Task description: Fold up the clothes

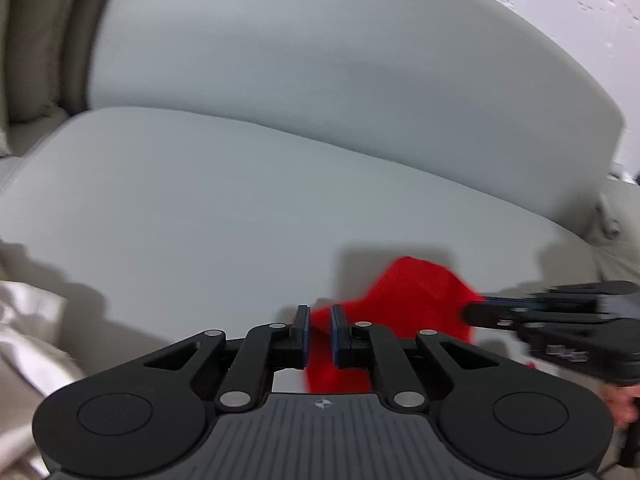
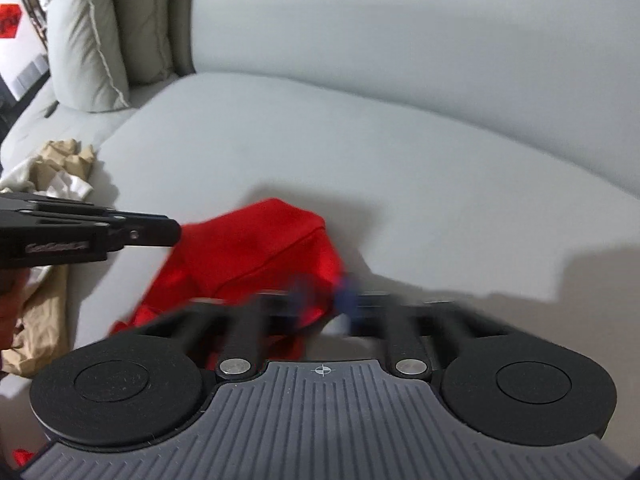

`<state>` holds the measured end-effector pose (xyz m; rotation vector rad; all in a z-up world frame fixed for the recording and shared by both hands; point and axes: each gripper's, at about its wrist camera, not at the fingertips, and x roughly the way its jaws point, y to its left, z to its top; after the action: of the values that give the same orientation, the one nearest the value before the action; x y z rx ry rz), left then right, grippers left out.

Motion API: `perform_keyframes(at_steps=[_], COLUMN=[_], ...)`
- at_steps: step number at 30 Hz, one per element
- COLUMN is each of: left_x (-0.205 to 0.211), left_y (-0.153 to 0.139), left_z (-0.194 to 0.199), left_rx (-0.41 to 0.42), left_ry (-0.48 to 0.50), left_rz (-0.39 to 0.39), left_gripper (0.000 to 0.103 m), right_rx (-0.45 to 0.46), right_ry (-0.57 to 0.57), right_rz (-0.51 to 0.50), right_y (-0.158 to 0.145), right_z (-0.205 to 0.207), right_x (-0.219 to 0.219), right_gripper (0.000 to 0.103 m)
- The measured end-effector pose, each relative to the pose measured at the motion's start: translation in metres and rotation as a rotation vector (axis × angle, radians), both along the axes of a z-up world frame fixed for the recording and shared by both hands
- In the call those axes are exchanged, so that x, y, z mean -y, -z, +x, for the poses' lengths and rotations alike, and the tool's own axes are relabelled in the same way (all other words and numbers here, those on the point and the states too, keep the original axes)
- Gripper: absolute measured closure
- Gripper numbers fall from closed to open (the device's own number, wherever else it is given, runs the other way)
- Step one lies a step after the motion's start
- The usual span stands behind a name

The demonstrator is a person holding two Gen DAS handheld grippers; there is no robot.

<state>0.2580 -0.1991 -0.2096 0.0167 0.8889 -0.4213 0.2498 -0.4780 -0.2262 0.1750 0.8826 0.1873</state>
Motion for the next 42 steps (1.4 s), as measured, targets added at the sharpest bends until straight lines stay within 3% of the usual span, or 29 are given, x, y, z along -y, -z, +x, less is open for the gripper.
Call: perform_keyframes(at_steps=[3,6,7,8,10,12,16,17,19,22,24,25,26,29,31,33,34,35,36,42], left_x=[0.003,-0.001,-0.002,-0.003,-0.004,-0.003,0.017,0.017,0.016,0.015,0.01,0.006,0.002,0.002,0.003,0.004,0.005,0.005,0.005,-0.009], left_y=[-0.008,-0.013,-0.014,-0.013,-0.013,-0.01,-0.002,0.0,0.003,0.0,-0.002,0.001,0.003,0.002,0.002,0.001,0.0,0.0,0.0,0.002], left_z=[-0.012,-0.014,-0.015,-0.015,-0.016,-0.016,-0.018,-0.015,-0.013,-0.014,-0.011,-0.005,0.002,0.006,0.007,0.007,0.007,0.008,0.009,0.015], left_rx=[0.055,0.08,0.086,0.091,0.1,0.084,0.05,0.041,0.013,-0.004,-0.008,-0.01,-0.011,-0.001,-0.002,-0.004,-0.003,0.0,0.003,0.02], left_ry=[-0.029,-0.024,-0.016,-0.007,0.01,0.055,0.099,0.1,0.104,0.099,0.083,0.075,0.065,0.069,0.074,0.08,0.081,0.079,0.074,0.002], left_rz=[0.009,-0.042,-0.05,-0.052,-0.055,-0.067,-0.031,-0.03,-0.041,-0.065,-0.089,-0.094,-0.097,-0.074,-0.07,-0.07,-0.07,-0.067,-0.062,-0.05], left_gripper=[0.095,0.093,0.088,0.084,0.073,0.072,0.072,0.073,0.073,0.072,0.072,0.072,0.072,0.072,0.072,0.072,0.072,0.072,0.072,0.072], right_rx=[0.054,0.145,0.157,0.166,0.149,0.139,0.124,0.109,0.035,-0.005,-0.034,-0.071,-0.092,-0.143,-0.176,-0.201,-0.202,-0.193,-0.165,0.071], right_ry=[0.004,0.062,0.081,0.113,0.165,0.167,0.043,0.007,-0.111,-0.197,-0.232,-0.256,-0.265,-0.259,-0.243,-0.237,-0.236,-0.235,-0.24,-0.265], right_rz=[0.083,0.092,0.077,0.051,0.015,-0.006,-0.165,-0.201,-0.255,-0.262,-0.219,-0.142,-0.079,0.035,0.047,0.085,0.093,0.092,0.079,-0.029], right_y=[-0.021,-0.044,-0.047,-0.048,-0.048,-0.05,-0.053,-0.052,-0.044,-0.04,-0.043,-0.043,-0.043,-0.037,-0.03,-0.025,-0.022,-0.02,-0.021,-0.045], right_z=[0.009,0.047,0.056,0.071,0.099,0.107,0.093,0.088,0.071,0.04,0.018,0.002,-0.006,-0.031,-0.044,-0.053,-0.051,-0.05,-0.05,-0.024], right_x=[0.0,-0.014,-0.017,-0.022,-0.03,-0.032,-0.039,-0.039,-0.041,-0.039,-0.037,-0.035,-0.034,-0.035,-0.034,-0.028,-0.03,-0.033,-0.036,-0.051], right_gripper=[0.1,0.1,0.094,0.072,0.043,0.045,0.047,0.058,0.069,0.069,0.063,0.051,0.046,0.041,0.04,0.047,0.061,0.082,0.09,0.091])
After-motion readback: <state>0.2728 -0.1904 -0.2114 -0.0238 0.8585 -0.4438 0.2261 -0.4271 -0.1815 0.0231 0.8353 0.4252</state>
